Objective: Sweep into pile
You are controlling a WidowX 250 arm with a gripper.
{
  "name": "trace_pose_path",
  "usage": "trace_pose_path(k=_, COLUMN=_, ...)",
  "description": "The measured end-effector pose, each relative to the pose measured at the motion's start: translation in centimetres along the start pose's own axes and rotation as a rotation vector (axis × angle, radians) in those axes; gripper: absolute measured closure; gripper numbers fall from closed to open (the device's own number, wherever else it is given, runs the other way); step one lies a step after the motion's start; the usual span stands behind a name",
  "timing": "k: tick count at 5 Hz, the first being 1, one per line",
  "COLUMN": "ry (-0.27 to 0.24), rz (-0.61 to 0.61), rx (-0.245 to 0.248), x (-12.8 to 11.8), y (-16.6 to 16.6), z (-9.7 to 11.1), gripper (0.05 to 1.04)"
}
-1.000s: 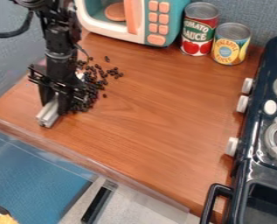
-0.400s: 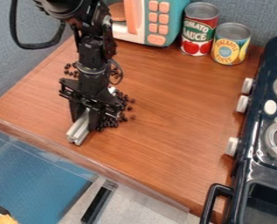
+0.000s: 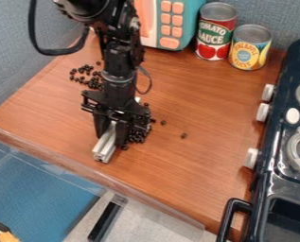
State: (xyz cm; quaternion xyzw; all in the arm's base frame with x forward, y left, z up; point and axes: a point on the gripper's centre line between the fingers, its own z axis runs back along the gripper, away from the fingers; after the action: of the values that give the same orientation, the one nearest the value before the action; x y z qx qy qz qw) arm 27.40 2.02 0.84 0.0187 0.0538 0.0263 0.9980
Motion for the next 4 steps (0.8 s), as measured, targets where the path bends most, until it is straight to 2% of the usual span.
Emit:
trace_pose_path(k=2, ry=-0.009, rz=0.02, rx=-0.015, x=0.2, y=-0.8, z=0.2, gripper=0.701)
trace_pose_path(k=4, ry=-0.102, rz=0.115, rx=-0.059, x=1.3, y=2.6, z=4.5, gripper=0.701)
